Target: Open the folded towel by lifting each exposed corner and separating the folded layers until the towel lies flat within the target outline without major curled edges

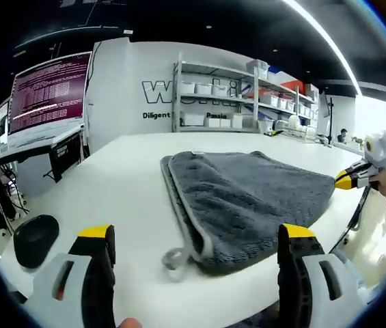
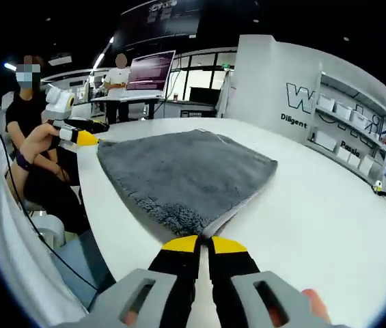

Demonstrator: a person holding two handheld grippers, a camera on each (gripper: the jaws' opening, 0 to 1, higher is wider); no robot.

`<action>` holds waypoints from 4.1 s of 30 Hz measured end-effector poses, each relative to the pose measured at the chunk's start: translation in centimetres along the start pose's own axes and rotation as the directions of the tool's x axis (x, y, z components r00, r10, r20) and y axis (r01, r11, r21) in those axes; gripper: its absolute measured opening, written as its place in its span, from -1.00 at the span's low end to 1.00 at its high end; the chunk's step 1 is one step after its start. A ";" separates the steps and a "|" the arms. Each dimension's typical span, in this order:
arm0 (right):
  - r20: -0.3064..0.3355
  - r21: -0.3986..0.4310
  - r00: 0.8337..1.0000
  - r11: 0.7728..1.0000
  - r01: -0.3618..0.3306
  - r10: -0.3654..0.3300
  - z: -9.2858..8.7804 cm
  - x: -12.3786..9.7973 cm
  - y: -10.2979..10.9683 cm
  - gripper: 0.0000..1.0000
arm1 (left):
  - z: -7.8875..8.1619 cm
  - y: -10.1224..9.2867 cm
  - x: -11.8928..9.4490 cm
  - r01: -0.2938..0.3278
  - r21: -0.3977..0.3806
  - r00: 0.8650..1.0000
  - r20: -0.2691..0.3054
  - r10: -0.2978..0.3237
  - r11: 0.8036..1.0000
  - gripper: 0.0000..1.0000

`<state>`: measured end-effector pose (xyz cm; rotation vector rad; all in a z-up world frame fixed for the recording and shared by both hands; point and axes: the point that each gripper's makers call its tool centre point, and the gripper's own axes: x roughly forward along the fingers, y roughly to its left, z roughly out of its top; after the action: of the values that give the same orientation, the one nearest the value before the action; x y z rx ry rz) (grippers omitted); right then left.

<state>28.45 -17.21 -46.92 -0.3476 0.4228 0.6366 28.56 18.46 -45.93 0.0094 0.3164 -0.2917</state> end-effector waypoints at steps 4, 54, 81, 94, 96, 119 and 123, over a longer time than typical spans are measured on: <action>-0.016 -0.033 0.999 0.999 0.039 -0.040 -0.3 -1.0 -2.5 -0.96 | 0.3 -0.4 0.0 0.008 0.006 1.000 0.006 -0.008 1.000 0.95; -0.265 -0.291 0.924 0.936 0.197 -0.277 -1.0 4.7 -28.1 -0.96 | 1.6 -6.7 1.0 0.082 0.096 0.996 0.022 -0.084 0.992 0.93; -0.311 -0.367 0.891 0.906 0.210 -0.332 3.9 15.7 -36.3 -0.96 | 2.4 -6.5 3.7 0.053 0.122 0.998 0.037 -0.057 0.991 0.93; -0.330 -0.392 0.874 0.894 0.216 -0.356 3.2 15.9 -36.2 -0.90 | 2.2 -6.6 4.0 0.061 0.114 0.998 0.027 -0.064 0.992 0.92; -0.323 -0.369 0.875 0.900 0.233 -0.360 3.4 15.3 -36.2 -0.77 | 2.2 -6.6 4.0 0.064 0.108 0.997 0.030 -0.068 0.992 0.92; 0.002 -0.003 0.969 0.969 0.246 -0.246 8.5 2.4 -26.1 0.28 | 3.0 -7.4 2.6 0.116 0.082 0.991 0.061 -0.121 0.990 0.92; 0.066 0.050 0.969 0.970 0.237 -0.240 8.4 -0.5 -23.3 0.38 | 3.0 -7.8 2.7 0.133 0.086 0.989 0.056 -0.138 0.987 0.92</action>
<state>45.15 -31.36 -35.25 -0.3291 0.3188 0.4033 29.68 10.06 -43.57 0.0596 0.2437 -0.4388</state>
